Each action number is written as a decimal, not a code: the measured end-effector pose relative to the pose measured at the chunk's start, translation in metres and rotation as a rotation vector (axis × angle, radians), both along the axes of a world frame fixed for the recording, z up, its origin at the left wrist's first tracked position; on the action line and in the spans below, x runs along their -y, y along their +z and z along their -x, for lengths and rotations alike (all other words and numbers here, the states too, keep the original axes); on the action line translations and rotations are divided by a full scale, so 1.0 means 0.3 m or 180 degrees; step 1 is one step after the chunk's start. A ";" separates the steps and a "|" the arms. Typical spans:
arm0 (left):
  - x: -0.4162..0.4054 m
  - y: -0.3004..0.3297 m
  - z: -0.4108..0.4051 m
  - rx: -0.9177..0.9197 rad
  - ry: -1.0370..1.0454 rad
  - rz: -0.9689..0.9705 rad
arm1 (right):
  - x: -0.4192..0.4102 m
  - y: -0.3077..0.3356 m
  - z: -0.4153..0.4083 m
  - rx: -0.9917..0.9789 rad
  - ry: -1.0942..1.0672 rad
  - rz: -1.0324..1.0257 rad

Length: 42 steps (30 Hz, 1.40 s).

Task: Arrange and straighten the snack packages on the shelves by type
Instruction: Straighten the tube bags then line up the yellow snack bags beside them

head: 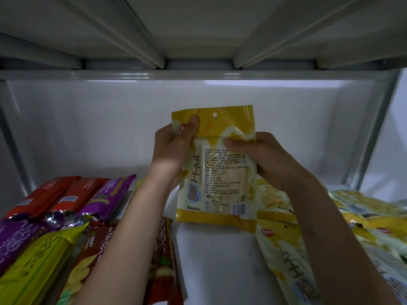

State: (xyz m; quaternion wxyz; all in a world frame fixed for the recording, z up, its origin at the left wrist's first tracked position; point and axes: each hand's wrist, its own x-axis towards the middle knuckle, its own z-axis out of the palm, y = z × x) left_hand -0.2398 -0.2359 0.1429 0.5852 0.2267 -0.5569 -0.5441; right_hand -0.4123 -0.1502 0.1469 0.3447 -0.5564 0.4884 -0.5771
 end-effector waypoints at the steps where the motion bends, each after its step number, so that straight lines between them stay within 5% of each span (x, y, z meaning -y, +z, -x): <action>1: 0.000 0.002 -0.003 0.0012 -0.0006 -0.0002 | 0.002 -0.004 0.005 -0.0081 -0.0030 0.0034; 10: -0.012 -0.002 -0.054 0.0866 -0.0897 -0.0167 | 0.013 -0.003 0.009 0.0805 -0.0449 0.0381; 17: 0.009 -0.009 -0.044 0.0433 -0.0484 -0.0116 | 0.006 -0.002 0.015 0.0455 0.0173 -0.0306; 26: -0.023 0.001 -0.043 0.1264 -0.0929 -0.0265 | 0.020 -0.008 0.028 0.0654 -0.0329 -0.0026; 35: 0.007 -0.001 -0.040 0.0814 -0.0778 -0.0485 | 0.023 -0.018 0.031 0.0200 0.0220 -0.0090; 42: 0.018 -0.005 -0.054 0.0780 -0.1064 -0.0358 | 0.022 -0.012 0.032 0.0599 0.0033 0.0056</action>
